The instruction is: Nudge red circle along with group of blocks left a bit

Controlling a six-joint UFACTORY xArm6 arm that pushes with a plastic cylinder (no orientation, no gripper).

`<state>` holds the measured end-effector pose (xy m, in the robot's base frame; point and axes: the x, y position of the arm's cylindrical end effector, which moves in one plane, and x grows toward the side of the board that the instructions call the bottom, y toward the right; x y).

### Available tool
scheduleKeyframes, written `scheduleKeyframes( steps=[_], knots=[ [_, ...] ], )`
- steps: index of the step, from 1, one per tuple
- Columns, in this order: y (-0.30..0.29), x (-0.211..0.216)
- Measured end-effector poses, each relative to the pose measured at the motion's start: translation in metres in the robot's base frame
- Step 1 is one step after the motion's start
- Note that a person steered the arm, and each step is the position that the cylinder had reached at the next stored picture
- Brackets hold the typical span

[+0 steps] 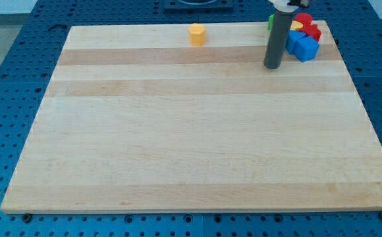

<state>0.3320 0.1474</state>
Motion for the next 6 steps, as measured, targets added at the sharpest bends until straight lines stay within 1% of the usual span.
scheduleKeyframes(
  steps=[1, 2, 3, 4, 5, 6],
  knots=[
    [0.051, 0.040],
    [0.125, 0.048],
    [0.195, 0.011],
    [0.198, 0.004],
    [0.197, -0.047],
    [0.193, -0.138]
  ],
)
